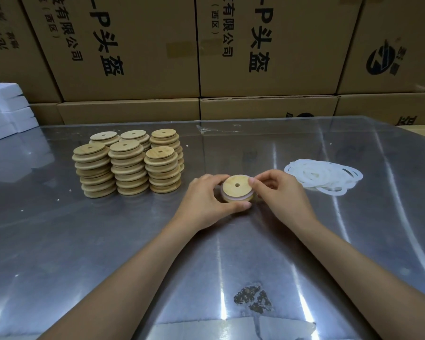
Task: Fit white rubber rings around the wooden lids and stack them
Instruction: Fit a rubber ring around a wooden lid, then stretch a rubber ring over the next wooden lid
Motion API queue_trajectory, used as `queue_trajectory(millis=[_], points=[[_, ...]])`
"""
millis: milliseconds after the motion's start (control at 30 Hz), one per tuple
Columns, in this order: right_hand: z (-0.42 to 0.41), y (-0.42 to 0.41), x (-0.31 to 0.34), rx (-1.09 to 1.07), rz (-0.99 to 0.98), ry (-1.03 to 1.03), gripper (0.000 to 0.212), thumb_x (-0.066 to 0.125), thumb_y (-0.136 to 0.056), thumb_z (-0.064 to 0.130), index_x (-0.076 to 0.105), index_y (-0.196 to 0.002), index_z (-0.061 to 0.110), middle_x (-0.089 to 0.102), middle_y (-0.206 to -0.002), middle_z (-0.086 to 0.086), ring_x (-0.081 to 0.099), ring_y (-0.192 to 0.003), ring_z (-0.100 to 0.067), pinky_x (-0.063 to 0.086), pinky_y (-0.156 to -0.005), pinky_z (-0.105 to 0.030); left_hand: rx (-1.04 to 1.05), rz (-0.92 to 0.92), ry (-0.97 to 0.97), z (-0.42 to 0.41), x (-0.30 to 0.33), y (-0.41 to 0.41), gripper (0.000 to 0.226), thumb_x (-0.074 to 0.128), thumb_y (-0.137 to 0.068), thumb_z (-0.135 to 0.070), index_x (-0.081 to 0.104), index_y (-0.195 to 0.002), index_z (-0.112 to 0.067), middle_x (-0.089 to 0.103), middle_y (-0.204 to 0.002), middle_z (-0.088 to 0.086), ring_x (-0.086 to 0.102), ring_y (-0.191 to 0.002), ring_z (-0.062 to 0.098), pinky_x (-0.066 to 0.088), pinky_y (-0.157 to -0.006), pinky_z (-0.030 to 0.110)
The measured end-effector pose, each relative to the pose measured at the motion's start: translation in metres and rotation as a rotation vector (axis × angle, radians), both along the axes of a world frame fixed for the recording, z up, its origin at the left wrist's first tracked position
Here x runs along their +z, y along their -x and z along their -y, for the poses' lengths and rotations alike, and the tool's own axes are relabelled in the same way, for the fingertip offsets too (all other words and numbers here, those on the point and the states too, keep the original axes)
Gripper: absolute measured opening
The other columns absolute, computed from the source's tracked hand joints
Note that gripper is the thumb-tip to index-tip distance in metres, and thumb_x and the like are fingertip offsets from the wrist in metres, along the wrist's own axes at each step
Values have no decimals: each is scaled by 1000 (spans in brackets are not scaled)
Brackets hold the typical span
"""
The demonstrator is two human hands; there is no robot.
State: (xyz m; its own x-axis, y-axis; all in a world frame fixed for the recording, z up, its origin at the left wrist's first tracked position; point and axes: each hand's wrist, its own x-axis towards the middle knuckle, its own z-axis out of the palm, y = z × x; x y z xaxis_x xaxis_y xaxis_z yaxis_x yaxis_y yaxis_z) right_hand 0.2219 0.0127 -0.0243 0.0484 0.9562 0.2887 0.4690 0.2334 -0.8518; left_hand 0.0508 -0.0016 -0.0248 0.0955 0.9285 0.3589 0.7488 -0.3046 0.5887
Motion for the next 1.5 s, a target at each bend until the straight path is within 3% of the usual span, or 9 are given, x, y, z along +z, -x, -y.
queue_trajectory(millis=[100,233,433,567,667,800,967,1267,1500], points=[[4,2,1,-16,244,-69,12,62,-87,39,64,-94,30,66,-96,13,60,-87,-8,49,-82,-33,63,-89,47,-2,-3,1,73,71,-69,-62,54,-132,-29,55,-119,-3,40,-115,17,30,-92,21],[10,5,5,30,347,-270,12,55,-91,35,66,-97,31,63,-97,19,55,-97,-5,45,-79,-31,166,-151,31,-4,-3,2,76,65,-71,-66,50,-135,-28,53,-127,-4,38,-120,21,32,-97,31],[8,11,-4,155,652,-254,28,41,-98,28,60,-118,28,60,-120,14,44,-115,-11,42,-86,-31,208,-180,-115,-2,2,5,48,66,-76,-58,59,-116,-33,56,-113,-9,44,-110,17,25,-83,29],[1,17,-9,154,808,-302,37,39,-97,20,52,-132,22,56,-132,7,45,-119,-19,39,-96,-35,278,-323,-270,-3,6,9,39,60,-85,-46,56,-121,-30,51,-118,-7,39,-115,18,21,-84,30],[-9,23,-9,148,828,-260,43,40,-96,28,44,-138,23,48,-141,7,43,-124,-20,37,-101,-35,376,-391,-390,-6,12,19,44,59,-85,-39,52,-126,-25,46,-132,-2,34,-125,21,22,-100,36],[-33,36,-5,125,864,-212,44,41,-94,36,43,-136,22,45,-143,6,41,-125,-21,34,-101,-35,508,-457,-340,-12,15,34,56,60,-84,-36,43,-135,-20,35,-145,4,22,-138,25,7,-115,45],[-69,56,-2,122,879,-126,48,36,-95,48,42,-135,22,43,-145,4,31,-133,-20,22,-110,-44,581,-449,-260,-17,9,41,64,64,-80,-32,37,-136,-18,33,-145,5,23,-137,27,3,-115,52],[-94,62,-6,231,865,5,67,23,-95,62,14,-151,27,13,-159,8,5,-146,-15,-1,-116,-48,604,-462,-292,-20,5,40,69,59,-86,-29,26,-144,-14,33,-144,5,25,-137,25,0,-115,54],[-64,55,-2,-23,879,-279,39,37,-97,33,50,-128,14,53,-134,-3,34,-131,-21,21,-110,-38,613,-406,-281,-19,8,45,56,56,-91,-23,34,-142,-13,39,-143,5,29,-136,25,0,-115,53]])
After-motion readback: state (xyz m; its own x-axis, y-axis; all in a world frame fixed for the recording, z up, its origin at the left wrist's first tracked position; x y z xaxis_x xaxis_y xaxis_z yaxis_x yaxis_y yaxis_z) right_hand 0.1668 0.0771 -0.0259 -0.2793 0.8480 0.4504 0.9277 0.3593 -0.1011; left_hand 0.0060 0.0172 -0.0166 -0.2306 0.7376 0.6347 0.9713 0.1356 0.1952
